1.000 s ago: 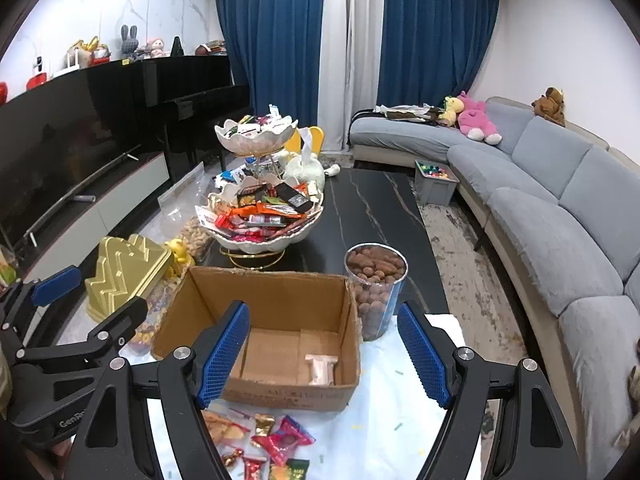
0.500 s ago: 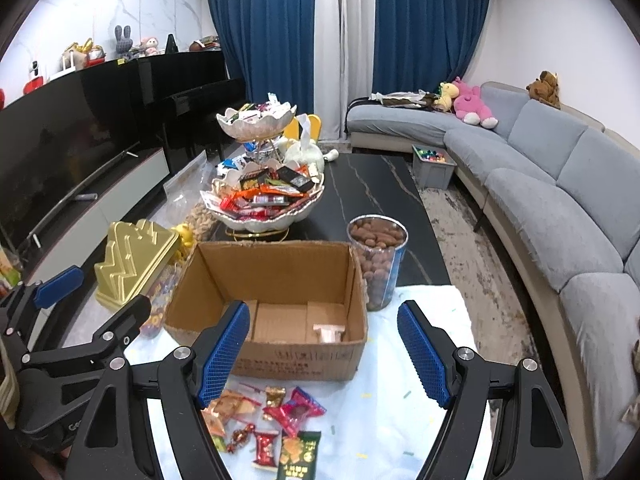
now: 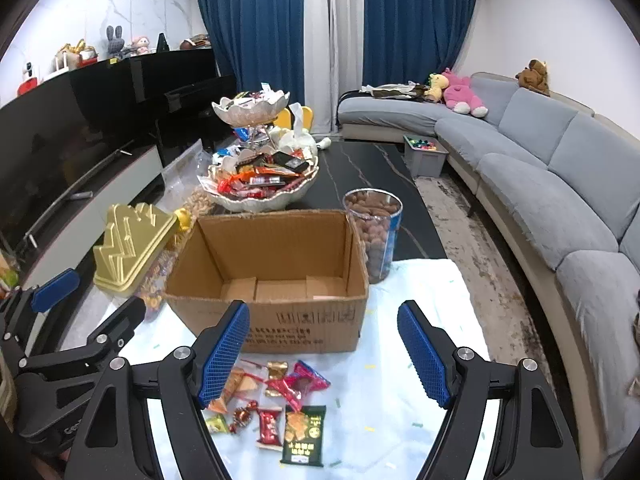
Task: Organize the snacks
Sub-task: 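Withdraw both open tools from the box back toward the snacks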
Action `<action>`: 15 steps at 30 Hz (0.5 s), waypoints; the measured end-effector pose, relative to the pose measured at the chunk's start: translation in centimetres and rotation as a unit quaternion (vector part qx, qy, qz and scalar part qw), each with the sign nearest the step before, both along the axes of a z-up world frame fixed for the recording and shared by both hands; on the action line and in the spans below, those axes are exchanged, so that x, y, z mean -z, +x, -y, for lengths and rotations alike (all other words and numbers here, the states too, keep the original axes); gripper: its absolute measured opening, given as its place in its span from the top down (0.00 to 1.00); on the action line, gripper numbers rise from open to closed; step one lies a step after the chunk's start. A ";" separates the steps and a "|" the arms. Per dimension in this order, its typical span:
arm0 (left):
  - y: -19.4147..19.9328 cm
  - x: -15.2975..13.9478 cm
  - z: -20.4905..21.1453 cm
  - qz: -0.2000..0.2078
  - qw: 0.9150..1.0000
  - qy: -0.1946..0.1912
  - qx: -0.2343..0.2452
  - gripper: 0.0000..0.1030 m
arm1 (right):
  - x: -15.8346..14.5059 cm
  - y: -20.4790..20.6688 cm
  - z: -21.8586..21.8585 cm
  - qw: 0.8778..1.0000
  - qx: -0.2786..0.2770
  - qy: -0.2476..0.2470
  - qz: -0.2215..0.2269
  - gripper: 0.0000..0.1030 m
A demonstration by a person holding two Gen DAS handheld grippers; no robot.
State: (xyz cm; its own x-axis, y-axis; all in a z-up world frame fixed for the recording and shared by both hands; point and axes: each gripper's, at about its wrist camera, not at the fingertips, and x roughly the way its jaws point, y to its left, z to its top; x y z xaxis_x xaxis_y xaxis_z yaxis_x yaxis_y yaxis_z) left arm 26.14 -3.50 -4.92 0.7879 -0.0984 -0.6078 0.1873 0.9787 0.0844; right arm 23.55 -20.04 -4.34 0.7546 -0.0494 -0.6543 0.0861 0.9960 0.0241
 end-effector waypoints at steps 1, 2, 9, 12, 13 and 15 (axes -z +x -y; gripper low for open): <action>-0.2 0.2 -0.1 0.000 1.000 -0.002 0.000 0.15 | 0.3 -0.3 -0.1 1.000 0.002 -0.001 0.000 0.25; -0.5 0.5 -0.2 0.000 1.000 -0.003 0.000 0.15 | 0.5 -0.5 -0.1 1.000 0.003 -0.001 0.000 0.25; -2.0 2.4 -0.6 -0.010 1.000 0.005 0.005 0.15 | 2.1 -2.3 -0.6 1.000 0.016 -0.004 0.003 0.25; -2.6 3.0 -0.7 -0.011 1.000 0.009 0.006 0.15 | 3.0 -3.0 -0.8 1.000 0.019 -0.003 -0.001 0.25; -2.8 3.3 -0.7 -0.012 1.000 0.010 0.006 0.15 | 3.2 -3.1 -0.8 1.000 0.019 -0.003 -0.002 0.25; -3.1 3.8 -0.8 -0.014 1.000 0.011 0.008 0.15 | 3.7 -3.3 -0.8 1.000 0.019 -0.005 -0.006 0.25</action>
State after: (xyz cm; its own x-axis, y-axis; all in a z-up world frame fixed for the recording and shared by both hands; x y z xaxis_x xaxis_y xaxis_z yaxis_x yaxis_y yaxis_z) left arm 23.03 -2.67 -8.76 0.7689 -0.0966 -0.6320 0.2047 0.9737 0.1002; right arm 20.26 -19.21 -8.01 0.7440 -0.0847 -0.6628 0.1250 0.9921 0.0134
